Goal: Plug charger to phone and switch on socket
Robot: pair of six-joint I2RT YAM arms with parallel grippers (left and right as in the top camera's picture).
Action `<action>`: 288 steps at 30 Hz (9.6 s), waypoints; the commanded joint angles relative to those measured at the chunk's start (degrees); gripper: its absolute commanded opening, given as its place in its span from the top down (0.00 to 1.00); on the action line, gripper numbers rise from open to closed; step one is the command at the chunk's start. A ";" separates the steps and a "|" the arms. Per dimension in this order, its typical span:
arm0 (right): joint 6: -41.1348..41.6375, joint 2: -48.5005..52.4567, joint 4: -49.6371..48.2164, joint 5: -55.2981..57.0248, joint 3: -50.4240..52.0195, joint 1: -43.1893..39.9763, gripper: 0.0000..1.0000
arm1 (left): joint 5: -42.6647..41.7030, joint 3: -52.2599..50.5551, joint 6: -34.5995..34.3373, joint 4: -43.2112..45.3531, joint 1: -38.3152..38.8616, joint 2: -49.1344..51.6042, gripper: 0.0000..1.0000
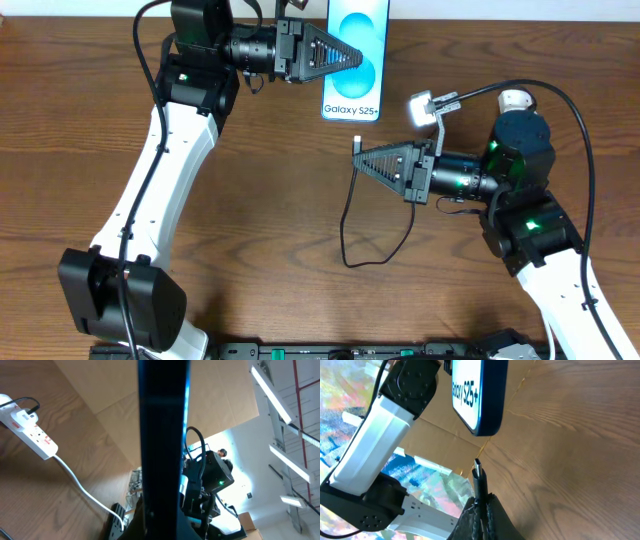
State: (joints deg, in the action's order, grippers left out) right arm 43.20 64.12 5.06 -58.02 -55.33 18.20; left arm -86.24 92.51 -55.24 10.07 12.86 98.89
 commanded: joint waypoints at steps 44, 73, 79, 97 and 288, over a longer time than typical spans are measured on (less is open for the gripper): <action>7.61 2.54 -6.73 3.41 -0.17 2.64 0.99 | 2.08 1.07 4.46 -3.93 -0.11 -0.42 0.93; 5.60 2.54 -7.63 3.02 -0.17 1.42 0.99 | 0.52 1.07 4.61 -3.98 -0.09 -0.42 0.93; 5.60 2.54 -7.65 2.67 -0.17 0.92 0.99 | 0.55 1.09 4.61 -3.98 -0.09 -0.42 0.93; 5.38 2.54 -8.74 1.14 -0.17 0.85 0.99 | 0.55 1.07 5.25 -3.98 -0.09 -0.42 0.93; -10.27 2.56 42.03 38.23 -0.09 -8.57 0.01 | 44.17 -5.53 37.11 -44.41 6.62 27.15 0.92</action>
State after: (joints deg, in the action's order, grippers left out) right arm 33.85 66.89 47.13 -20.51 -55.31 9.96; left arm -42.61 88.12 -18.15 -34.28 19.35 125.60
